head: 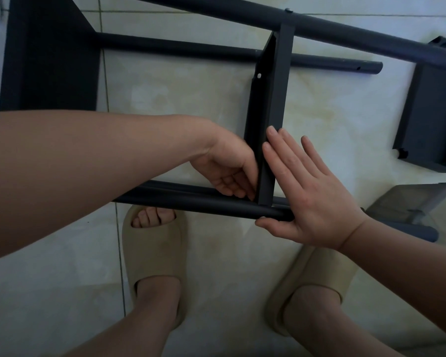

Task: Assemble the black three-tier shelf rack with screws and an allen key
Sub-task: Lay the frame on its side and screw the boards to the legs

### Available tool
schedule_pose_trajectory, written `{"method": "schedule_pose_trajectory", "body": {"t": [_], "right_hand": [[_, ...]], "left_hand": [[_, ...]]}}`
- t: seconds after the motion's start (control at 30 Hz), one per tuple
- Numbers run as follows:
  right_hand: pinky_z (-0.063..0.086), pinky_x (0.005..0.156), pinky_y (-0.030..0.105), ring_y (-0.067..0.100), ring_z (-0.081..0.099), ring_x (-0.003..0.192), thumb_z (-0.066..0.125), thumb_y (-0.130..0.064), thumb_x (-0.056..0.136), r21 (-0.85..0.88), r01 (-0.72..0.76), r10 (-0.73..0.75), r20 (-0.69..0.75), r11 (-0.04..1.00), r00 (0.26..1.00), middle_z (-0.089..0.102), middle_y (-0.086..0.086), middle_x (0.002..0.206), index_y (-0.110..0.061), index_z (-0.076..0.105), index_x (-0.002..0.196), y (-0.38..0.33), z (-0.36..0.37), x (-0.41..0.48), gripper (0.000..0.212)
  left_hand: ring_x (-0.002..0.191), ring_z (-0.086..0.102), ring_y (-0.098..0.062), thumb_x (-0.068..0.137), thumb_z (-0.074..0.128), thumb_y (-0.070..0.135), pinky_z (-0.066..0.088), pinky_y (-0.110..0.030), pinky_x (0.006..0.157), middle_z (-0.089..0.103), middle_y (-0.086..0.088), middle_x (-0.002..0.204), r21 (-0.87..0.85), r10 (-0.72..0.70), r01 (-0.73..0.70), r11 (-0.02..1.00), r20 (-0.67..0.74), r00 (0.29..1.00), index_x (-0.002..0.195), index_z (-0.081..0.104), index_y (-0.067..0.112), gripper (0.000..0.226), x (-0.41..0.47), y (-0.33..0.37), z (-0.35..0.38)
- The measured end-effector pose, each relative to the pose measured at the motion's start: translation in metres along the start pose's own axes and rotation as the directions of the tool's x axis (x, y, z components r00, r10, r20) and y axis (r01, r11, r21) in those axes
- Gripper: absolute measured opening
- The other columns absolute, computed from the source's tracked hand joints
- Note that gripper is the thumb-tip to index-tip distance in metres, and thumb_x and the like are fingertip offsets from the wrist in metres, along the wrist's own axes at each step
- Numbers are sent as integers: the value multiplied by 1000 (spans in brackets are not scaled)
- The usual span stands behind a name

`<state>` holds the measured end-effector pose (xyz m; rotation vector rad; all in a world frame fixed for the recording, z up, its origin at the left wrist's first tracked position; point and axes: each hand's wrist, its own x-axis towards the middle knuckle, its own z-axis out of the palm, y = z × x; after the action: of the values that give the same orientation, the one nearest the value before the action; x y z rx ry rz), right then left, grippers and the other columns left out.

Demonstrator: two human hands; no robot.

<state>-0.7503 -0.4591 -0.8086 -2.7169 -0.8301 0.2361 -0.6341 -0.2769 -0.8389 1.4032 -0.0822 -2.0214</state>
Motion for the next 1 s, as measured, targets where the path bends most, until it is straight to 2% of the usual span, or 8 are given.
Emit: {"method": "schedule_pose_trajectory", "body": {"t": [0.17, 0.33, 0.4, 0.57, 0.67, 0.83, 1.0], "right_hand": [[20, 123, 59, 37, 13, 156, 48, -69, 94, 0, 2, -2, 1, 1000, 1000, 15, 22, 166, 6, 25, 156, 0, 0, 0, 100], [20, 123, 59, 37, 13, 156, 49, -68, 93, -1, 4, -4, 3, 1000, 1000, 15, 22, 166, 6, 24, 156, 0, 0, 0, 100], [20, 123, 59, 37, 13, 156, 49, -68, 93, 1, 4, -4, 0, 1000, 1000, 15, 22, 166, 6, 25, 156, 0, 0, 0, 100], [20, 123, 59, 37, 13, 155, 49, -68, 93, 4, 0, 0, 3, 1000, 1000, 15, 22, 166, 5, 24, 156, 0, -1, 0, 99], [21, 123, 59, 37, 13, 155, 49, -67, 93, 9, -2, 2, 5, 1000, 1000, 15, 22, 166, 6, 24, 156, 0, -1, 0, 99], [21, 123, 59, 37, 13, 155, 51, -67, 93, 8, -3, 3, 11, 1000, 1000, 15, 23, 166, 6, 24, 156, 0, -1, 0, 100], [21, 123, 58, 37, 12, 156, 51, -68, 93, 11, -5, 5, 13, 1000, 1000, 15, 22, 166, 6, 24, 156, 0, -1, 0, 100]], "left_hand": [[67, 57, -9, 93, 63, 10, 47, -20, 66, 69, 1, 79, 70, 16, -14, 997, -31, 999, 91, 70, 13, 7, 3, 1, 1], [68, 57, -10, 92, 60, 1, 48, -20, 69, 67, -3, 82, -4, 19, -19, 1000, -18, 1000, 93, 69, 8, 12, 4, -2, 1], [70, 58, -10, 93, 59, 4, 49, -22, 71, 68, -2, 83, -27, 12, -12, 1000, -1, 1000, 92, 70, 11, 13, 3, -3, 1], [74, 58, -12, 93, 64, 16, 48, -26, 75, 68, 2, 85, 84, 15, -10, 996, -62, 998, 97, 69, 16, 6, 6, -7, 3], [74, 58, -12, 93, 65, 18, 48, -26, 76, 69, 3, 85, 104, -12, 16, 994, -46, 999, 97, 69, 17, 6, 4, -6, -1], [74, 60, -10, 93, 60, 6, 48, -23, 74, 70, 0, 85, 18, 7, -7, 1000, 13, 1000, 94, 69, 13, 12, 3, -5, -2], [79, 62, -11, 94, 59, 8, 49, -23, 75, 69, 0, 89, -17, 41, -41, 999, 12, 999, 98, 69, 13, 12, 6, -6, 2]]}}
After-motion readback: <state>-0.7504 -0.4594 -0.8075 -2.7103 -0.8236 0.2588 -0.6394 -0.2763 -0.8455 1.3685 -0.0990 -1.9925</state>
